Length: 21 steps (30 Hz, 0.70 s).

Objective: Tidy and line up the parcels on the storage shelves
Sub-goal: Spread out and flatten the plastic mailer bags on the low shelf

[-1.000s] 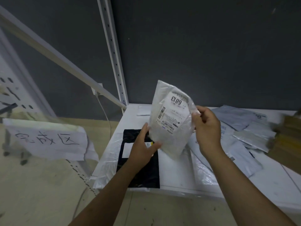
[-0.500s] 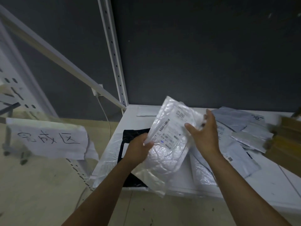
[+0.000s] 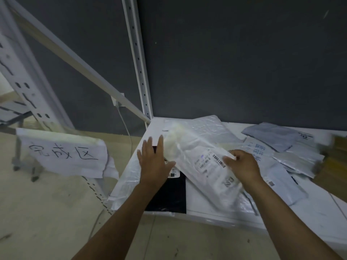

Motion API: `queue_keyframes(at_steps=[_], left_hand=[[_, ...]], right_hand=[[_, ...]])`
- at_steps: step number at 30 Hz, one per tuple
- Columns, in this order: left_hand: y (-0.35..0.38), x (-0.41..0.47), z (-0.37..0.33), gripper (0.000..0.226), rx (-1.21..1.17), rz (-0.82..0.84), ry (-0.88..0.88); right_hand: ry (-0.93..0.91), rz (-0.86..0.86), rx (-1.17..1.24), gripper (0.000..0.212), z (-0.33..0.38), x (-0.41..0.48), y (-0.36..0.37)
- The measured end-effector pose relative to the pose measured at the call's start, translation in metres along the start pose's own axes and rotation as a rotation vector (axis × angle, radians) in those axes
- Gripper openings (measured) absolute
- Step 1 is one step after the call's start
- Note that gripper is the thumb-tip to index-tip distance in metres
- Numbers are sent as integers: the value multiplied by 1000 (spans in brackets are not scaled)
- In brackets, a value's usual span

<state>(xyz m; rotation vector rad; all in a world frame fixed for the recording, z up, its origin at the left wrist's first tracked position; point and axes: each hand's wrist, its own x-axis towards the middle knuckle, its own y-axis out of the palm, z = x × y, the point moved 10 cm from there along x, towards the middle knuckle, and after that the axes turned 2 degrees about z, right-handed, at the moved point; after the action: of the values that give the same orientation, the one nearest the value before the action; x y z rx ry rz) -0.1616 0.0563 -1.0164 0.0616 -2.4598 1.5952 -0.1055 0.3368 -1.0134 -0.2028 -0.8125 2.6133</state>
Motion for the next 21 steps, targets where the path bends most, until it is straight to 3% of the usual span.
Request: queue_keyframes(at_steps=[2,4,8,12,16,18,21], left_hand=[[26,1,26,89,-117,144,-91],[48,-5,49,80,-111,258,-146],[66,-24,83,59,137,413,-227],[71,-24,95,68,132,409,-168],[76,-23,100,74,97,412,-132],[75,-23,100,72,70,408,-125],[75,-23,97,65,98,403,-120]], right_hand=[[141,4,230,6,-21,-5,24],[178,64,242,3,-31,-9,54],[112,185,238,33,-36,-17,100],[0,246,155,69,-31,-21,119],[-21,432,148,97,-32,-27,143],[-26,474,52,90,-30,-31,148],[-82,426,-202,60,-24,-30,147]])
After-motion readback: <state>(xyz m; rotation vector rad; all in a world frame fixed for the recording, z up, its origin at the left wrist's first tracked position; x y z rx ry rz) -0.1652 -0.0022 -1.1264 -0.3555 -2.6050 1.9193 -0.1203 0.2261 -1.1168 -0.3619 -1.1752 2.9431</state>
